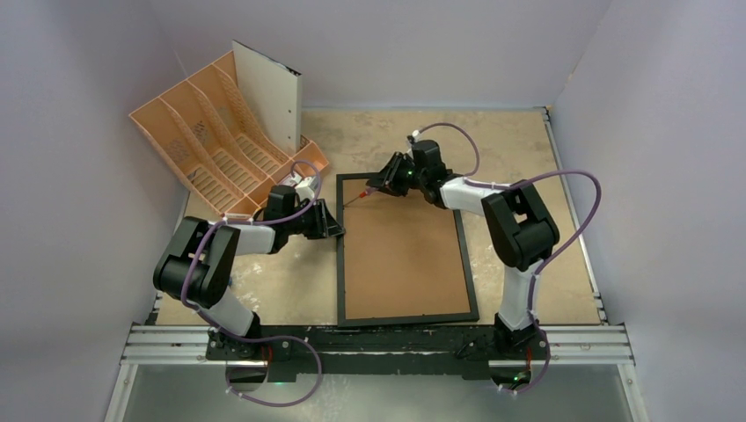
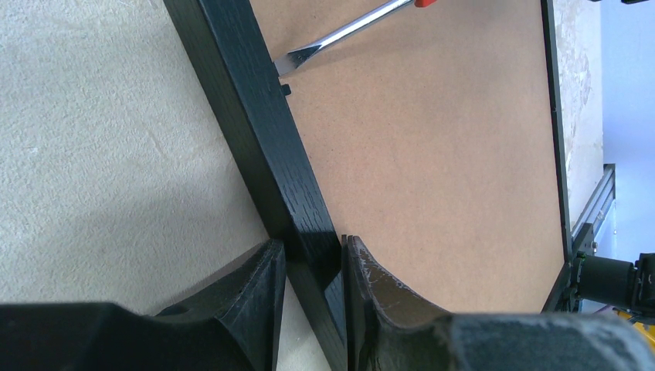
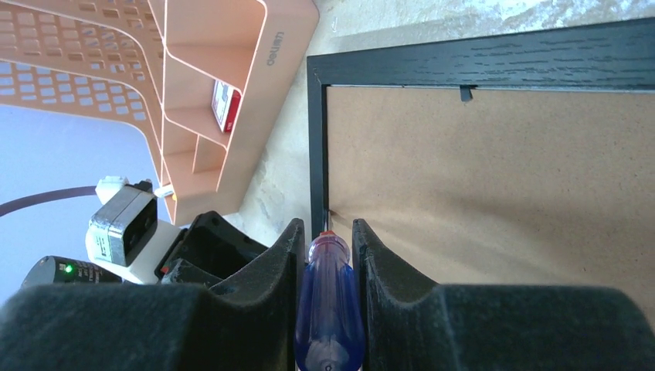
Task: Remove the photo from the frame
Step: Release the photo frame item from the photo frame.
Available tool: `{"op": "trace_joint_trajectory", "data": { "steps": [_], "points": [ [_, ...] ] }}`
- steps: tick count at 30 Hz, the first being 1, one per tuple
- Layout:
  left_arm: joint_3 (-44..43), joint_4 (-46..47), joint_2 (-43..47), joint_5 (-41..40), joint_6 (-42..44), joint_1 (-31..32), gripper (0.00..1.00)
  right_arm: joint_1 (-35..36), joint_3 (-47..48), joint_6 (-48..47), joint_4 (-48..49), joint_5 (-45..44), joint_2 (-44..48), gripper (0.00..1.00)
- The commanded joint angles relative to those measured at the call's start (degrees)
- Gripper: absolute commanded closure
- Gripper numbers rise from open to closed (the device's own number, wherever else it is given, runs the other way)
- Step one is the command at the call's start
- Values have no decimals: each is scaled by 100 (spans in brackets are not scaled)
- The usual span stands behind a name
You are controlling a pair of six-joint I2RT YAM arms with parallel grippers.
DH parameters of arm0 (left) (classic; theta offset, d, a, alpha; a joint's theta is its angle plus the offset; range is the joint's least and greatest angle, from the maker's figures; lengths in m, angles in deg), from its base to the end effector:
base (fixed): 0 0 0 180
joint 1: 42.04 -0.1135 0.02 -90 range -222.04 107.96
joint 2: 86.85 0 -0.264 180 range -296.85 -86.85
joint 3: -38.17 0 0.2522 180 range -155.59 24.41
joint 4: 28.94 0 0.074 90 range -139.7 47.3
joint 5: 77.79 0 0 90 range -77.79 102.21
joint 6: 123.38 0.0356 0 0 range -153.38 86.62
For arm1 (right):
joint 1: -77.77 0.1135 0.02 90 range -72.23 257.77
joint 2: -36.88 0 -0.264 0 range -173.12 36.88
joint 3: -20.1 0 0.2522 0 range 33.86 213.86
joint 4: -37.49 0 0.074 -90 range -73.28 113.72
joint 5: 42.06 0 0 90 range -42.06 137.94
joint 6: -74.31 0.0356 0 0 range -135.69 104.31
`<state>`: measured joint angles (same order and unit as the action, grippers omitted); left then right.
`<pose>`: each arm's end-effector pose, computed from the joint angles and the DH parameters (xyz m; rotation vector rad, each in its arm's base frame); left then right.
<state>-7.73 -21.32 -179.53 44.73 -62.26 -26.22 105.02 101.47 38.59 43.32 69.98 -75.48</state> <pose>0.2697 -0.0963 0.1277 0.0556 2.3405 -1.0447 0.3793 0.2104 0.1823 0.2504 2.2096 1.2407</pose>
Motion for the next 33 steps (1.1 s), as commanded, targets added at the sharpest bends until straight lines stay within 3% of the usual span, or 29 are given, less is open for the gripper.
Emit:
{"op": "trace_joint_trajectory", "data": {
  "steps": [1, 9, 16, 33],
  "points": [
    [24, -247, -116, 187, 234, 80, 88, 2, -284, 65, -8, 170, 87, 100],
    [28, -207, -160, 184, 234, 80, 88, -430, 27, -462, -583, 300, 307, 100],
    [31, -180, -166, 194, 217, 80, 87, -336, -330, -259, 3, 315, 148, 100],
    [31, -181, -154, 216, 215, 80, 87, 62, -455, -133, 261, 115, -153, 100]
  ]
}}
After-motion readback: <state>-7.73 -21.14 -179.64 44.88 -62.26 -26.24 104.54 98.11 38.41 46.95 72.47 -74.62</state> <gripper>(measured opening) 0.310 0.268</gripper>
